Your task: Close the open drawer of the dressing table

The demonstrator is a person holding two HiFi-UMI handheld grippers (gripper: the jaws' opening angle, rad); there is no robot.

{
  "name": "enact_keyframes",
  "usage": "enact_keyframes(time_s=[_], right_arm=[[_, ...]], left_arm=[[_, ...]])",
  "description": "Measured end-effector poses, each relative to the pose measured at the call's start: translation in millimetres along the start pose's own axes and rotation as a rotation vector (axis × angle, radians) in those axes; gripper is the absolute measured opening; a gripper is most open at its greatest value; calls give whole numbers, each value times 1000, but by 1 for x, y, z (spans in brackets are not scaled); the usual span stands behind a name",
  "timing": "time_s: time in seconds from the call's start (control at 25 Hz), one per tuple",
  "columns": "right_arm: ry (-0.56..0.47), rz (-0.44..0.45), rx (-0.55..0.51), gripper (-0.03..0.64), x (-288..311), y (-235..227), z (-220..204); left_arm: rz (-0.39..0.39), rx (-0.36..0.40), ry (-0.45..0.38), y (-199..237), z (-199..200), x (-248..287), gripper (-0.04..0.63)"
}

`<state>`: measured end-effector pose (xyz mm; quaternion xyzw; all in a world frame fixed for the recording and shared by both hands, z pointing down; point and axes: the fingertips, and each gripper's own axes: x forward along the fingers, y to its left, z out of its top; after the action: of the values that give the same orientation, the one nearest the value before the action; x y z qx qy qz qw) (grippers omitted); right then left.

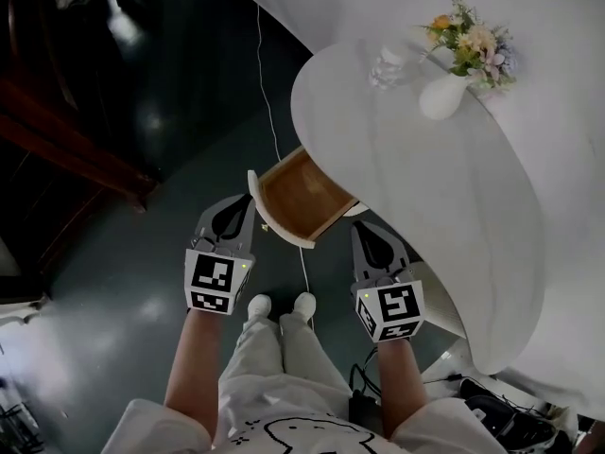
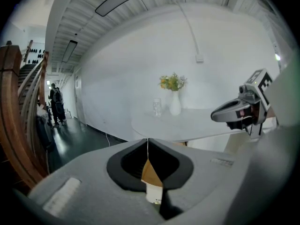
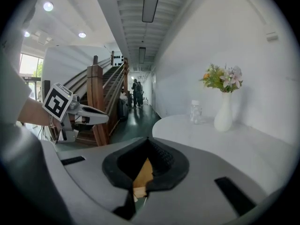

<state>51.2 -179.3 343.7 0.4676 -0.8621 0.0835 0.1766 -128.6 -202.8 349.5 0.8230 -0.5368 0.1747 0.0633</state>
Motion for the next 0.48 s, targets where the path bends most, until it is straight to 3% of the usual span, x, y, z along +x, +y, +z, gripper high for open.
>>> enact_keyframes(time_s=[0.48], right_arm=[[52, -80, 47, -2, 23, 16, -55]], left_arm=[[-90, -38, 65, 7, -83, 16, 15]])
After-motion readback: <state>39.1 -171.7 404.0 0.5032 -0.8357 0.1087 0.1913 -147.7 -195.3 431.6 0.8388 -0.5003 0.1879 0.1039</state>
